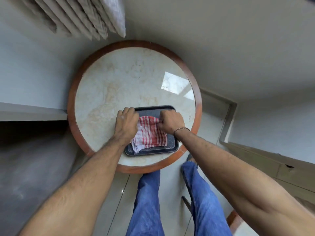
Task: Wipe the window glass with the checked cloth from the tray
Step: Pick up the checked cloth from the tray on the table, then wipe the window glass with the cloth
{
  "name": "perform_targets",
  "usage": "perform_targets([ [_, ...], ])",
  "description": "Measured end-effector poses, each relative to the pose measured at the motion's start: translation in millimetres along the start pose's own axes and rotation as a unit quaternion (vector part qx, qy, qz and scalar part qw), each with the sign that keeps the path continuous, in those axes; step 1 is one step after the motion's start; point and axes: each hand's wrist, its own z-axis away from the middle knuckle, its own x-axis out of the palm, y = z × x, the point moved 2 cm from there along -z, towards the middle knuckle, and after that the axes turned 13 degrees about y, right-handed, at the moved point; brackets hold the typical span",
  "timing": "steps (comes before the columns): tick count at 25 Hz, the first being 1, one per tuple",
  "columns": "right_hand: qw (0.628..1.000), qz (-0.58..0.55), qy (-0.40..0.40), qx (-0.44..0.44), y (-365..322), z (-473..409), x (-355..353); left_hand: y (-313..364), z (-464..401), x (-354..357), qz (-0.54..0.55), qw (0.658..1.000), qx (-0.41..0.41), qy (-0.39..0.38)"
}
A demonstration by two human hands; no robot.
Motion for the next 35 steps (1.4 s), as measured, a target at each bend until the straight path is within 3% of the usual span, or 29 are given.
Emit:
perform_targets([
  [3, 0.994, -0.061, -0.082, 0.038, 16.1, 16.1, -6.1, 6.9, 15.7, -8.8, 0.019, 0.998, -0.029, -0.057],
  [5, 0.988, -0.109, -0.094, 0.061, 22.7, 22.1, -29.1, 13.5, 11.3, -31.1, 0.055, 0.997, -0.032, -0.054],
  [10, 0.956, -0.254, 0.070, 0.129, 24.6, 45.0, -245.0, 51.5, -63.3, -225.1, 0.184, 0.982, 0.042, 0.014],
  [12, 0.880, -0.432, 0.136, 0.144, 23.7, 62.3, -333.5, 74.3, -98.3, -313.3, 0.248, 0.963, 0.075, 0.067],
  [14, 0.783, -0.599, 0.123, 0.113, 19.0, 78.6, -407.8, 97.1, -126.2, -397.0, 0.316, 0.937, 0.088, 0.125],
  [15, 0.764, -0.630, 0.114, 0.084, 17.4, 88.1, -440.4, 109.0, -136.6, -436.8, 0.339, 0.925, 0.092, 0.145],
  [17, 0.775, -0.621, 0.112, 0.032, 12.5, 103.5, -487.1, 129.4, -150.3, -502.0, 0.340, 0.918, 0.126, 0.160],
  [19, 0.773, -0.617, 0.147, 0.020, 9.4, 110.4, -525.3, 141.1, -164.9, -555.3, 0.289, 0.925, 0.168, 0.179],
  [20, 0.754, -0.633, 0.177, 0.019, 8.9, 110.2, -545.1, 142.9, -173.7, -581.1, 0.261, 0.926, 0.178, 0.205],
  [22, 0.677, -0.693, 0.247, 0.017, 6.0, 108.9, -587.8, 141.9, -194.9, -631.6, 0.235, 0.910, 0.175, 0.293],
  [25, 0.543, -0.744, 0.389, -0.016, -6.6, 104.5, -660.5, 140.2, -226.4, -705.8, 0.208, 0.835, 0.163, 0.482],
  [27, 0.523, -0.650, 0.546, -0.073, -25.7, 99.5, -708.8, 141.7, -248.4, -751.7, 0.163, 0.771, 0.151, 0.597],
  [28, 0.534, -0.549, 0.633, -0.110, -35.2, 96.0, -725.0, 140.9, -257.3, -769.6, 0.132, 0.747, 0.140, 0.637],
  [30, 0.602, -0.253, 0.742, -0.151, -46.5, 76.1, -742.2, 134.8, -274.0, -791.9, 0.060, 0.733, 0.122, 0.667],
  [31, 0.638, -0.107, 0.750, -0.142, -44.9, 57.4, -744.3, 130.5, -284.9, -796.0, 0.027, 0.728, 0.117, 0.675],
  [32, 0.651, -0.011, 0.747, -0.132, -38.9, 37.0, -747.2, 126.4, -297.6, -797.2, -0.001, 0.714, 0.110, 0.691],
  [33, 0.642, 0.044, 0.754, -0.130, -33.0, 21.2, -751.5, 123.2, -308.1, -795.3, -0.016, 0.697, 0.111, 0.708],
  [35, 0.589, 0.078, 0.788, -0.163, -31.6, 4.7, -770.4, 124.1, -322.9, -793.7, -0.013, 0.664, 0.122, 0.738],
])
